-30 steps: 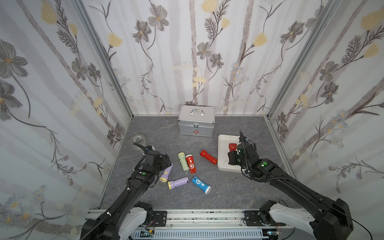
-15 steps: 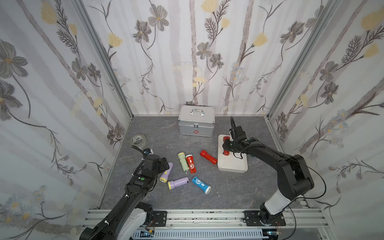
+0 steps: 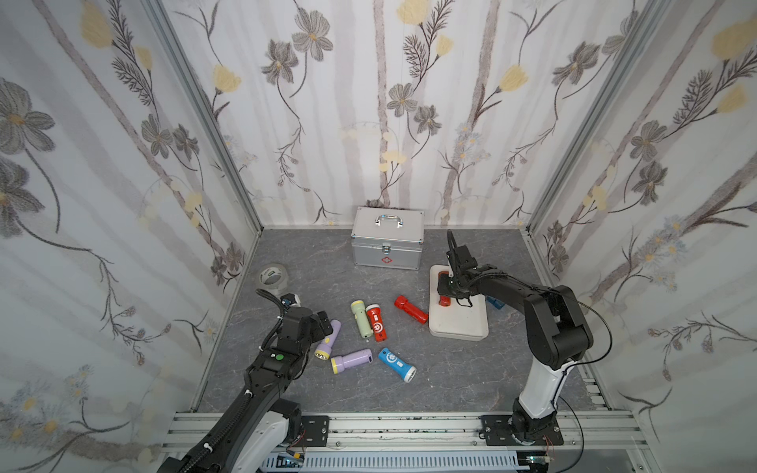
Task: Put the flashlights into the storage boxes
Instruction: Place the flashlight at the storage box.
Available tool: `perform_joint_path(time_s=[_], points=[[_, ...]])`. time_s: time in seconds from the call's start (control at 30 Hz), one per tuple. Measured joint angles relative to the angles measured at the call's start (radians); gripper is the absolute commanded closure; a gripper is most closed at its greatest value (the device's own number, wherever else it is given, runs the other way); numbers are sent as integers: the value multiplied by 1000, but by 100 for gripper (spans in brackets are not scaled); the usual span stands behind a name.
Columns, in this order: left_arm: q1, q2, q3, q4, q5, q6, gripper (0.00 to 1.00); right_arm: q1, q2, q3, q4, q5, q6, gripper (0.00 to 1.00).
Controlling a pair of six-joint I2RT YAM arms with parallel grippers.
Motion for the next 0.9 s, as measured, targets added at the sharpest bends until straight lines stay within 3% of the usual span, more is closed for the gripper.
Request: perform_joint_path(time_s=[0.53,0.9], points=[[0,0,0,1,0,0,0,-3,117,129,-42,-3,-14,71],[-1,0,0,8,0,3,0,-6,148,161,-48,-1,-14,58]])
